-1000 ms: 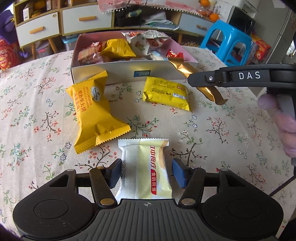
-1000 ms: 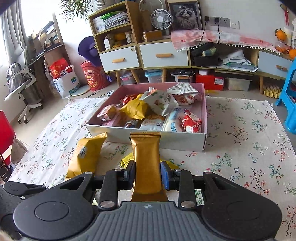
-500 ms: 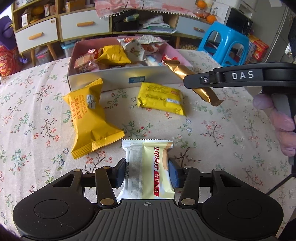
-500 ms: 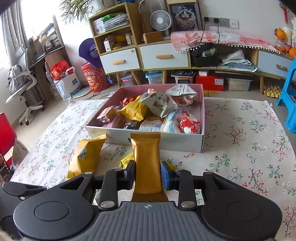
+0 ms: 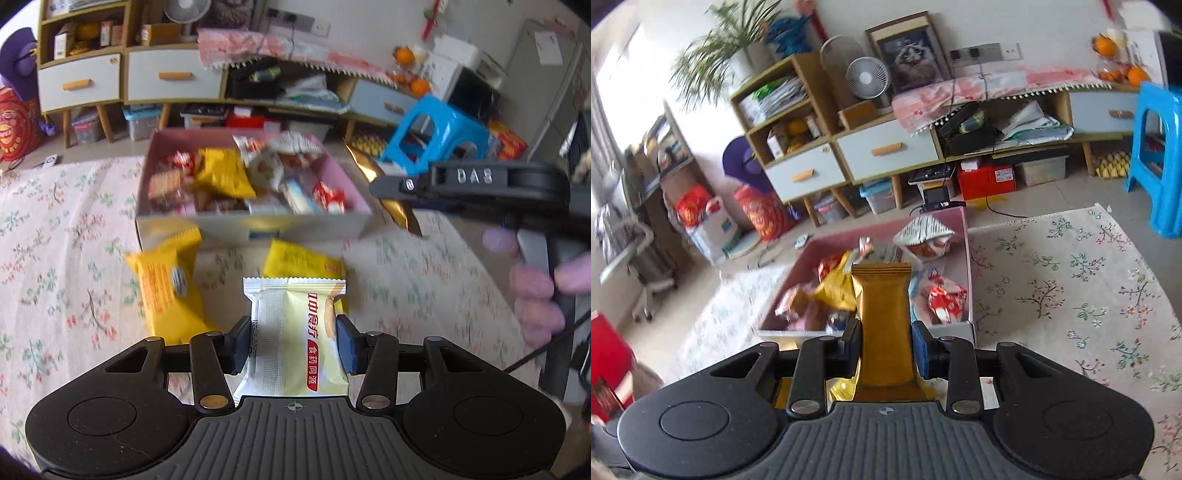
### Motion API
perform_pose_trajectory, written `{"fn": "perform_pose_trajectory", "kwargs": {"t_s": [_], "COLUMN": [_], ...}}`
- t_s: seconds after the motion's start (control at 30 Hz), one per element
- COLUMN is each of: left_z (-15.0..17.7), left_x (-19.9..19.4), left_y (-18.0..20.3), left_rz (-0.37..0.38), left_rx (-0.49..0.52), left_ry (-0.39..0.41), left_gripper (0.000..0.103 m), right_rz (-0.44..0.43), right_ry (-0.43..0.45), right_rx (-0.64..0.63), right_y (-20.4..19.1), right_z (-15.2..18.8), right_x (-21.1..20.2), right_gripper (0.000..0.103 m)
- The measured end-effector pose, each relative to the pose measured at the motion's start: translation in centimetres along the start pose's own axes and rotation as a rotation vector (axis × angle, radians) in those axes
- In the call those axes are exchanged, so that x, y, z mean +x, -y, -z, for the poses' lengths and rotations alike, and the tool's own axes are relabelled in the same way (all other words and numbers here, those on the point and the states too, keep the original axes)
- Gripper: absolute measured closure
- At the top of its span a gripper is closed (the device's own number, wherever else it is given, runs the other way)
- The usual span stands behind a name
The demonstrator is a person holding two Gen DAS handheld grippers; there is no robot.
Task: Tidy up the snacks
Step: 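Carry both snacks over the pink box and open both tools to release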
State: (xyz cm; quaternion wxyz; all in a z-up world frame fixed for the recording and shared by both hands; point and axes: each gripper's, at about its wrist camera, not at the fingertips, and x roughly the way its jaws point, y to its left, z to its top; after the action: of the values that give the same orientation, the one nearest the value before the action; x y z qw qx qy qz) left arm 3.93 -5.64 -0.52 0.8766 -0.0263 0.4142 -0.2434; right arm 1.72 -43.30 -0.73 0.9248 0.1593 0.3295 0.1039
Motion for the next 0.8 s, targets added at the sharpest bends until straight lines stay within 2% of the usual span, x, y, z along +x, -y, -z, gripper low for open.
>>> {"fn": "perform_pose_trajectory", "kwargs": {"t_s": [0.3, 0.47, 0.8], "left_z": [-5.5, -7.6, -9.2], "left_x": [2.7, 6.0, 10.8], "left_y": [-2.1, -2.9, -3.0], "left_rz": [-0.014, -0.009, 0.028], "left_rx": [-0.099, -0.123, -0.126], "left_ry": [0.094, 0.092, 0.096], "left_gripper": [0.058, 0.058, 0.058], "right_rz": [0.033, 0.050, 0.111], "right_ry": [0.016, 0.010, -0.007], "right_rx": [0.110, 0.117, 0.126], "right_y": [0.5, 0.7, 1.9], "right_z": [-1.8, -2.3, -2.3], "right_x": [3.3, 5.2, 8.2], "right_gripper": [0.085, 0.085, 0.085]}}
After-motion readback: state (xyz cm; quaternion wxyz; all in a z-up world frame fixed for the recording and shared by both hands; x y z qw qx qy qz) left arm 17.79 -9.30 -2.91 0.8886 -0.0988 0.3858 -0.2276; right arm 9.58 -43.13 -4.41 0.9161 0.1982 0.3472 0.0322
